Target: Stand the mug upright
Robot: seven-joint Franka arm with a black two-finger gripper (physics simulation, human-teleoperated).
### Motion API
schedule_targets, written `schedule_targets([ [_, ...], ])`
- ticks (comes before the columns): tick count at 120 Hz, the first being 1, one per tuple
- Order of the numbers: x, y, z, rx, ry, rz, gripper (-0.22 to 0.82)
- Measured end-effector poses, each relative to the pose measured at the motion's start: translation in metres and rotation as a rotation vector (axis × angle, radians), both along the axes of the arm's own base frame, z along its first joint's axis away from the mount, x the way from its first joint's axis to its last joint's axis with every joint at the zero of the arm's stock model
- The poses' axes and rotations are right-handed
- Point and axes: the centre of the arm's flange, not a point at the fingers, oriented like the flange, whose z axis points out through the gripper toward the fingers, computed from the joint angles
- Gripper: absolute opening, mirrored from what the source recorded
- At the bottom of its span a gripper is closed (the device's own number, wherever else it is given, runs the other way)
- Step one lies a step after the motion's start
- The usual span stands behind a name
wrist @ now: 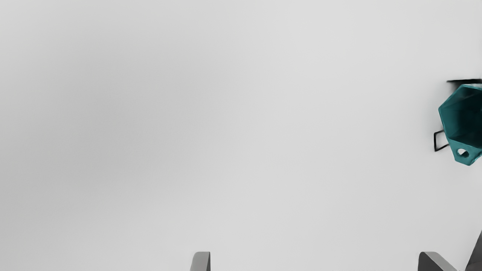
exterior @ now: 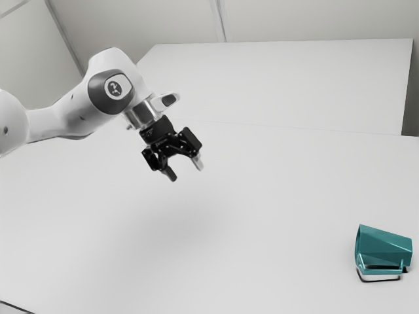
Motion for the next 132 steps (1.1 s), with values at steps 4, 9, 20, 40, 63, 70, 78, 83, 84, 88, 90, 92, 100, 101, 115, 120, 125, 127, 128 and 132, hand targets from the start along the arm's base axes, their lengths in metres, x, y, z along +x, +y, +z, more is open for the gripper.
schedule_targets([
  [4,0.0,-0.006,-0.008,-0.028,0.021,0.022,0.6],
  [9,0.001,-0.014,-0.018,-0.06,0.049,0.046,0.6],
  [20,0.003,-0.032,-0.036,-0.105,0.092,0.084,0.6],
  [40,-0.007,-0.104,-0.066,-0.157,0.167,0.063,0.6],
  [63,-0.006,-0.154,-0.097,-0.247,0.239,0.137,0.6],
  [70,-0.002,-0.164,-0.103,-0.266,0.245,0.163,0.6],
  [78,-0.001,-0.176,-0.11,-0.288,0.257,0.191,0.6],
  [83,0.0,-0.182,-0.114,-0.302,0.264,0.209,0.6],
  [84,0.0,-0.184,-0.115,-0.305,0.265,0.212,0.6],
  [88,0.002,-0.189,-0.118,-0.313,0.268,0.223,0.6],
  [90,0.003,-0.191,-0.12,-0.317,0.272,0.229,0.6],
  [92,0.004,-0.193,-0.122,-0.321,0.276,0.236,0.6],
  [100,0.004,-0.203,-0.135,-0.332,0.298,0.258,0.6],
  [101,0.004,-0.204,-0.136,-0.333,0.299,0.261,0.6],
  [115,0.012,-0.215,-0.147,-0.347,0.301,0.29,0.6],
  [120,0.015,-0.219,-0.15,-0.354,0.301,0.3,0.6],
  [125,0.016,-0.222,-0.153,-0.363,0.307,0.314,0.6],
  [127,0.017,-0.223,-0.155,-0.368,0.311,0.321,0.6],
  [128,0.017,-0.224,-0.156,-0.37,0.313,0.324,0.6],
  [132,0.017,-0.227,-0.159,-0.381,0.322,0.338,0.6],
])
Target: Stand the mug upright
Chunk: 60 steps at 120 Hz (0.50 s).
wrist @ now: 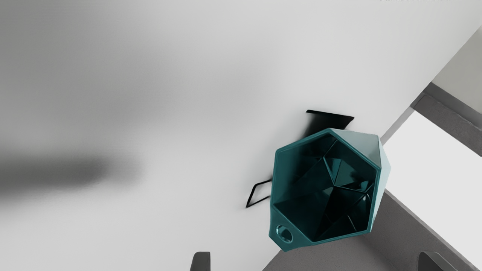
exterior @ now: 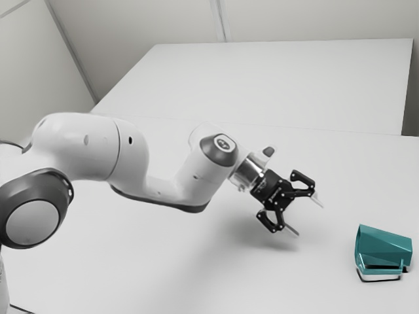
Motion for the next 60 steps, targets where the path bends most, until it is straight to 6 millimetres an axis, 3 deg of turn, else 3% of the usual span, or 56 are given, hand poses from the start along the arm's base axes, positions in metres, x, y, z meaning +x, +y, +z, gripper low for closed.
schedule_targets([
  [16,0.006,-0.019,-0.004,-0.043,0.013,0.034,0.6],
  [60,-0.012,-0.075,-0.026,-0.202,0.147,0.183,0.6],
])
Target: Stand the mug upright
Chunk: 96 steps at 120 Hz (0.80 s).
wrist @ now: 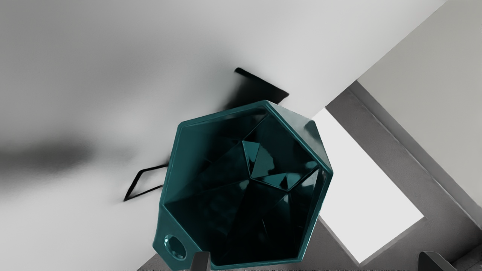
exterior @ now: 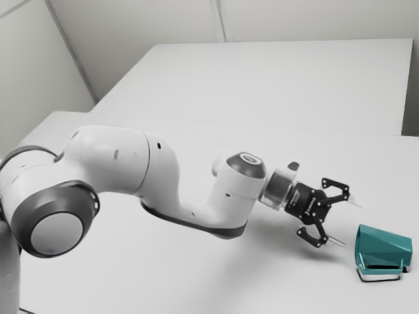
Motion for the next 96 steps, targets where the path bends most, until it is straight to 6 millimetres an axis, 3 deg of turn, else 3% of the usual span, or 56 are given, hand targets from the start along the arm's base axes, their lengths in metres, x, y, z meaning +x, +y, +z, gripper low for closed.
schedule_targets([
  [9,-0.004,-0.007,-0.009,-0.018,0.024,0.029,0.6],
  [46,0.015,-0.018,-0.018,-0.049,0.01,0.078,0.6],
  [77,0.019,-0.033,-0.026,-0.056,-0.005,0.074,0.6],
  [83,0.018,-0.033,-0.028,-0.055,-0.004,0.074,0.54],
  [96,0.017,-0.033,-0.031,-0.05,-0.005,0.072,0.24],
])
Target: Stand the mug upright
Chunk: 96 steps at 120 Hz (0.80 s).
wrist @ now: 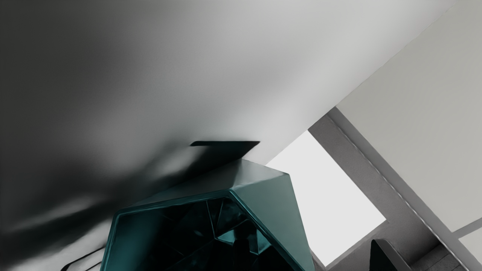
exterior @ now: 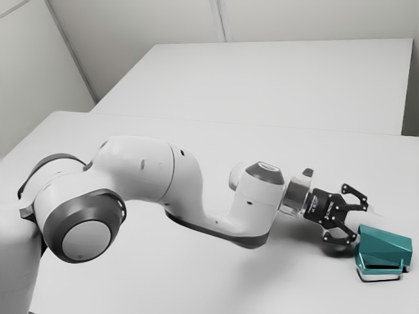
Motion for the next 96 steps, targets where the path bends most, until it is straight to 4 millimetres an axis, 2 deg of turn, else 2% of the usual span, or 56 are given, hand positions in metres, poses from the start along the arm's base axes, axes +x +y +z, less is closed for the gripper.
schedule_targets([
  [11,-0.001,-0.001,0.0,0.001,-0.003,-0.003,0.07],
  [25,-0.001,-0.002,0.001,0.002,-0.008,-0.006,-0.06],
  [50,-0.001,-0.003,0.005,0.008,-0.024,-0.019,-0.14],
  [67,0.001,-0.003,0.017,0.022,-0.058,-0.041,-0.16],
  [80,0.004,0.002,0.045,0.064,-0.135,-0.08,-0.17],
  [96,0.01,0.023,0.085,0.23,-0.309,-0.209,-0.17],
])
